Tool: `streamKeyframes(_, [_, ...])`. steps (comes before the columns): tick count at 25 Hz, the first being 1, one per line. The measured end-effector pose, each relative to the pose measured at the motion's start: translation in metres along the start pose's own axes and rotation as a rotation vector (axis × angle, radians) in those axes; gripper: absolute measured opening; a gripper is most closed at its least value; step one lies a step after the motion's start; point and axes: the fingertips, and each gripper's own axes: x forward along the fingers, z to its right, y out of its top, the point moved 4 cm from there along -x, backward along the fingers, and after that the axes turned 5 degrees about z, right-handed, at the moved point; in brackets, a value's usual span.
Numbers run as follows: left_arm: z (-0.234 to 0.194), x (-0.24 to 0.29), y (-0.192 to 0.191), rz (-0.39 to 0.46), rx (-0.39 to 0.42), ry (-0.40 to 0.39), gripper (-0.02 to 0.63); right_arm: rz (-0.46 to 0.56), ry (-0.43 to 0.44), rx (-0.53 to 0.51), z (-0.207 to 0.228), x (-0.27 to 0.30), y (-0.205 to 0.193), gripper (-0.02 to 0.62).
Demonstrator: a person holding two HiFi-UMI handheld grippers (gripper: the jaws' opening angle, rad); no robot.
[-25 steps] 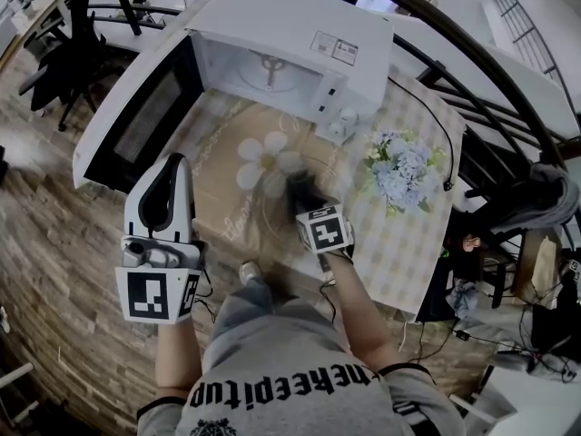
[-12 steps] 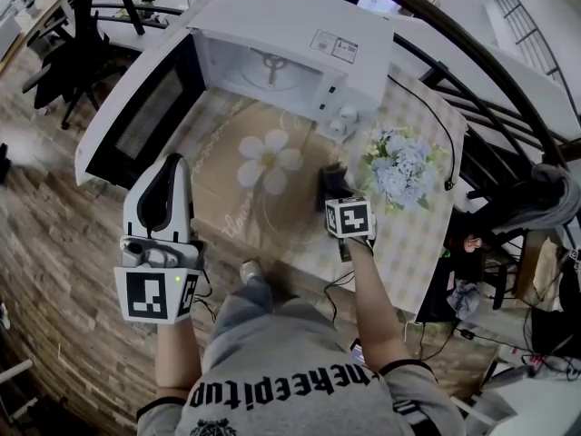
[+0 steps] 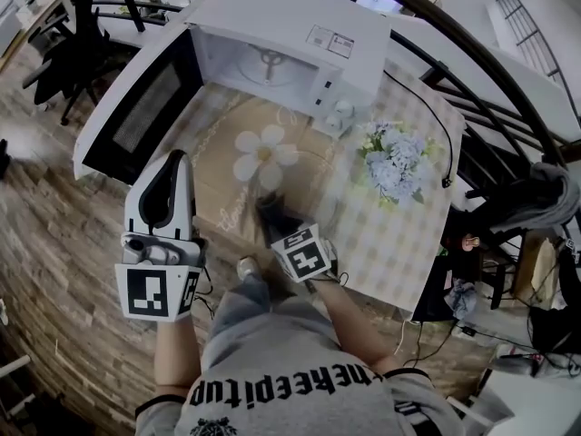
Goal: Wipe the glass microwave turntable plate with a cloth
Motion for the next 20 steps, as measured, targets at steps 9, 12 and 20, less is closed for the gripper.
streamKeyframes(9, [0.015, -0.005, 0.007, 0.005, 0.012, -0.001, 0.012, -0.010, 0.026, -0.037, -0.005, 0.003, -0.017, 0.095])
streamKeyframes(12, [0.017, -0.006, 0.010, 0.006, 0.015, 0.006, 0.012, 0.000, -0.001, -0.016, 0.011, -0.004, -0.023, 0.095])
streamKeyframes(20, [0.026, -0.011, 0.013, 0.008, 0.021, 0.012, 0.012, 0.009, -0.100, 0.035, 0.065, -0.017, -0.037, 0.095])
